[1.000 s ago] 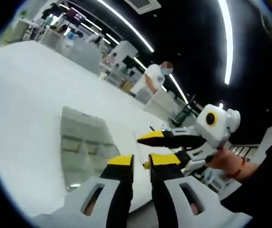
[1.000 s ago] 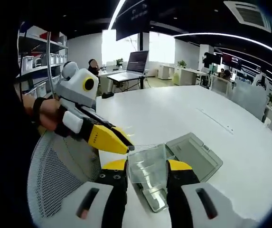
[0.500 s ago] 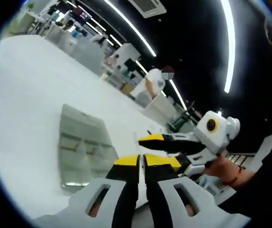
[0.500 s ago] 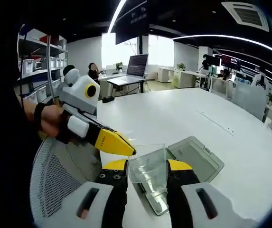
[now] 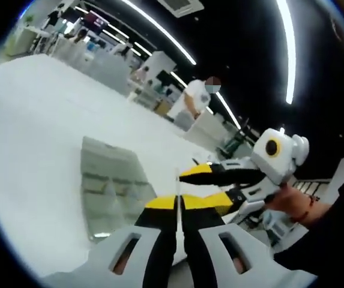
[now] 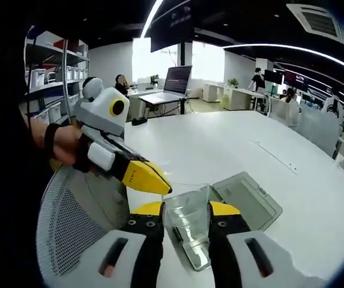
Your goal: Insert the divider into the dual guide fixture by aligning both edges with the guide slots and pushing it downward to the bottom, including one-sided entry, uneven engagement, binding, and posture correction.
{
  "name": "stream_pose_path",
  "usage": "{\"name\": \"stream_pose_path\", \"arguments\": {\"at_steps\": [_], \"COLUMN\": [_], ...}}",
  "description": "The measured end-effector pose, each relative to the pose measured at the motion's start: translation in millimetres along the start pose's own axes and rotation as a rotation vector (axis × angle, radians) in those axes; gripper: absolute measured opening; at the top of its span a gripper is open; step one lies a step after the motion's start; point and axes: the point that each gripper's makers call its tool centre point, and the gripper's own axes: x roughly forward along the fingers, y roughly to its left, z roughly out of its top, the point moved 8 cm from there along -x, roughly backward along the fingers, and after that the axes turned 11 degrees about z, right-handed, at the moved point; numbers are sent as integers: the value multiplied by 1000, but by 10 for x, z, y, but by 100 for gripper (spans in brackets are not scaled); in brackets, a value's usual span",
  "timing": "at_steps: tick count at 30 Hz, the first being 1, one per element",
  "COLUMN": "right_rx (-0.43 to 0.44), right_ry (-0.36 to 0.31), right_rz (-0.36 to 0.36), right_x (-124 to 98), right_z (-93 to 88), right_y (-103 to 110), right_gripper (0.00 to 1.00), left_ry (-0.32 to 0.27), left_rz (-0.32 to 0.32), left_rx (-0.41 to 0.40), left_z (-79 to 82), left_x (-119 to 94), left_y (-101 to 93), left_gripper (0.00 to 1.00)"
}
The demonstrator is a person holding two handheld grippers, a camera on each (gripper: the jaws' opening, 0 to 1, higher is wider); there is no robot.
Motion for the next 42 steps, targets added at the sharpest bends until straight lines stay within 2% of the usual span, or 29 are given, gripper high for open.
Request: {"name": "stream_pose_path", "arguments": {"at_steps": [8, 11, 17, 20, 25, 28, 32, 36, 39, 42], "right_rx": [-52, -76, -121, -139, -169, -176, -205, -228, -230, -238], "right_ry": [39, 44, 90, 113, 155, 175, 185, 224, 234, 251], "right_rz": [35, 34, 77, 103, 131, 147, 164, 196, 200, 205], "right_x": [18, 19, 63, 87, 111, 121, 147, 192, 209, 217], "right_z": [33, 54, 58, 42, 17, 8, 17, -24, -47, -69], "right_y": [-8, -29, -21, -5, 15, 27, 59, 98, 113, 124], "right_gripper": [21, 21, 22, 21, 20, 20, 18, 15, 11, 11], "left_ry": [39, 87, 120, 159, 166, 176, 191, 199, 207, 217], "left_rz": [46, 62, 77, 84, 71, 72, 62, 34, 29, 16], "left_rx": [224, 312, 415, 504, 552, 641, 684, 716, 740, 776], "left_z": [-13, -41, -72, -101, -93, -84, -102, -132, -155, -178], "left_x": [-19, -14, -9, -8, -10, -19, -16, -22, -26, -31], "left_y": [5, 15, 29, 50, 13, 4, -23, -56, -68, -76], "left_gripper": [0, 0, 0, 0, 0, 0, 0, 0, 0, 0]}}
